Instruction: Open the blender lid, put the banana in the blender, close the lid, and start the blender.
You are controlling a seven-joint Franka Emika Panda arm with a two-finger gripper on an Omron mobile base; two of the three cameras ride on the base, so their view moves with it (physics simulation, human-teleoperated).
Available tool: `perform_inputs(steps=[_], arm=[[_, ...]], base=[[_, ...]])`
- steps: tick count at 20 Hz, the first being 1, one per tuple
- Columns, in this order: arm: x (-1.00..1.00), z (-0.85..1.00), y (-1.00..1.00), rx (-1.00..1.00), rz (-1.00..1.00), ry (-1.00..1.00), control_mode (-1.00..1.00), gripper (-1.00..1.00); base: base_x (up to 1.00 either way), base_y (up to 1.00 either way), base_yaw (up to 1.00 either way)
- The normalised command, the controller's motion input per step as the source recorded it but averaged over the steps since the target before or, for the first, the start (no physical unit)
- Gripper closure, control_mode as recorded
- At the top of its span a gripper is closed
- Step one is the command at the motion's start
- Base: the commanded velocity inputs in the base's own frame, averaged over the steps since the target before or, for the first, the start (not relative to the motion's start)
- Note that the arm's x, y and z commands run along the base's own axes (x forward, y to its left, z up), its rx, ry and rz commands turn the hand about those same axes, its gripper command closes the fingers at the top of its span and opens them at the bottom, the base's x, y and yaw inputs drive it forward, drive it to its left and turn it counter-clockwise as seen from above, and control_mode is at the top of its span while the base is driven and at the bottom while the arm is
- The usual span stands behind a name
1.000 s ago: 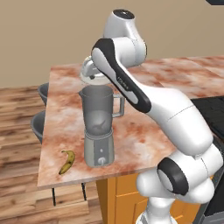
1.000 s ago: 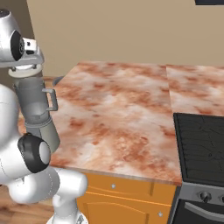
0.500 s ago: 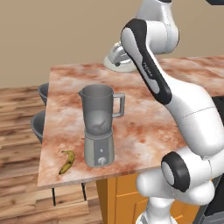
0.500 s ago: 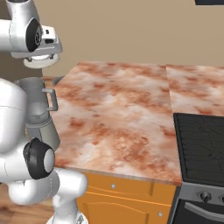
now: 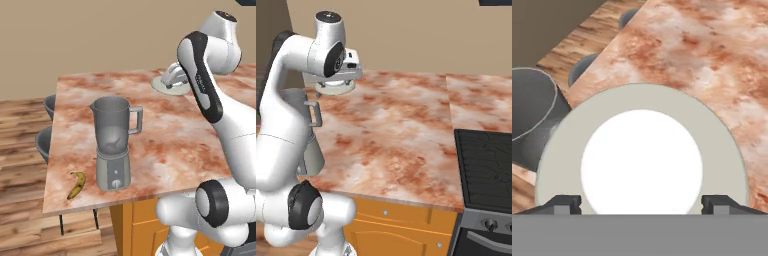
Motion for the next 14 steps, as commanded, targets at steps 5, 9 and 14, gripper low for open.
perform_inputs(steps=[5, 9, 14], arm=[[0.00, -1.00, -1.00, 0.00, 0.00, 0.13, -1.00, 1.00], [0.09, -1.00, -0.95, 0.00, 0.00, 0.21, -1.00, 1.00], [0.26, -1.00, -0.48, -0.01, 0.00, 0.24, -1.00, 1.00]], base=[[0.00, 0.00, 0.00], [0.00, 0.00, 0.00], [0.00, 0.00, 0.00]])
